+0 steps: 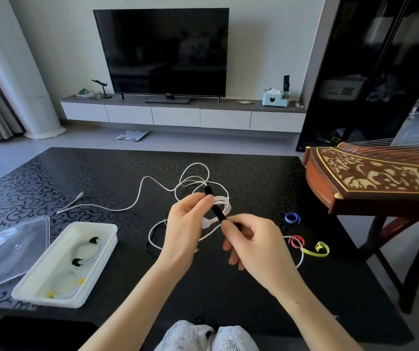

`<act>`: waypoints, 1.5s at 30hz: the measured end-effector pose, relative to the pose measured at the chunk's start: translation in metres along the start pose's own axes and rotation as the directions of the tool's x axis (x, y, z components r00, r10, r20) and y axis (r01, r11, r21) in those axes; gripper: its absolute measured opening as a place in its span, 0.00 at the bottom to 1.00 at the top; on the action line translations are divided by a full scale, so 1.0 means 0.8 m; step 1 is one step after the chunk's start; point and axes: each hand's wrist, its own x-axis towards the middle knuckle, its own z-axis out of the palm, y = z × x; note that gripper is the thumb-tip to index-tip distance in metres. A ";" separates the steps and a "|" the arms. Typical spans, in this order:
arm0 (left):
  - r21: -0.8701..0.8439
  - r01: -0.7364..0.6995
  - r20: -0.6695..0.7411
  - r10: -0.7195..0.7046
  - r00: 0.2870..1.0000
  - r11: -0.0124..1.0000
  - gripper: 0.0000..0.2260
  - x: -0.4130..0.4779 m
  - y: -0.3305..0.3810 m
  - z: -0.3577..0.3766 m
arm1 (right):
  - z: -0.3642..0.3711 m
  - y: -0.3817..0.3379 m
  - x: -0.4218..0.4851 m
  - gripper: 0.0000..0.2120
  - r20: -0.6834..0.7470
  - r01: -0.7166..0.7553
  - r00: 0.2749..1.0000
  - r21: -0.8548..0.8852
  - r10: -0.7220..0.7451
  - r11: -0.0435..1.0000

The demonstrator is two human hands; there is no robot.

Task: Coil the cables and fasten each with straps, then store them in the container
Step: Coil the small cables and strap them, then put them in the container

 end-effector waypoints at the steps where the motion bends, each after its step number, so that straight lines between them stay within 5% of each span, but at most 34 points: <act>1: 0.016 0.002 -0.007 -0.002 1.000 1.000 0.15 0.000 0.000 -0.001 | -0.001 0.004 -0.003 0.06 -0.024 0.052 0.998 -0.048 -0.054 0.997; 6: 0.064 -0.001 -0.054 0.005 0.999 0.998 0.16 -0.004 0.000 0.004 | 0.000 0.020 -0.006 0.06 -0.199 0.231 0.941 -0.217 -0.275 0.948; 11: 0.124 -0.044 -0.119 0.059 0.991 0.991 0.15 -0.004 -0.003 0.013 | 0.013 0.030 0.003 0.06 -0.283 0.178 0.930 -0.214 -0.235 0.961; 15: 0.391 -0.209 -0.158 0.289 0.944 0.896 0.19 -0.004 -0.011 0.017 | 0.012 0.025 0.027 0.10 -0.095 -0.093 0.993 -0.319 0.066 0.943; 20: 0.620 -0.416 0.014 0.520 0.854 0.666 0.20 0.002 -0.032 0.001 | 0.012 0.028 0.043 0.06 0.027 -0.076 0.995 -0.435 0.097 0.897; 22: 0.658 -0.457 0.060 0.564 0.824 0.599 0.20 0.002 -0.038 -0.003 | 0.014 0.034 0.049 0.06 -0.017 -0.227 0.973 -0.212 0.229 0.950; 24: 0.669 -0.462 0.060 0.578 0.814 0.582 0.19 -0.002 -0.043 -0.004 | 0.017 0.036 0.054 0.08 -0.093 -0.372 0.914 0.193 0.394 0.908; 26: 0.635 -0.365 -0.063 0.516 0.854 0.681 0.20 -0.009 -0.048 -0.003 | 0.019 0.036 0.057 0.07 -0.141 -0.398 0.841 0.494 0.523 0.773; 29: 0.419 -0.127 -0.280 0.260 0.924 0.899 0.20 -0.013 -0.052 -0.002 | 0.015 0.039 0.058 0.05 -0.069 -0.376 0.792 0.727 0.607 0.574; 31: 0.317 -0.051 -0.281 0.145 0.949 0.947 0.17 -0.012 -0.051 -0.009 | 0.010 0.041 0.054 0.05 0.018 -0.372 0.839 0.750 0.544 0.548; 36: 0.349 0.000 -0.186 0.069 0.980 0.937 0.15 0.004 -0.045 -0.028 | -0.015 0.038 0.037 0.05 0.075 -0.243 0.967 0.571 0.244 0.784; 42: 0.499 -0.074 -0.031 0.103 0.994 0.863 0.14 0.007 -0.048 -0.034 | -0.033 0.017 0.024 0.11 0.287 -0.124 0.958 0.484 -0.024 0.866; 45: 0.520 -0.173 0.054 0.170 0.984 0.836 0.13 0.004 -0.044 -0.034 | -0.024 0.010 0.027 0.08 0.205 -0.015 0.977 0.319 -0.053 0.948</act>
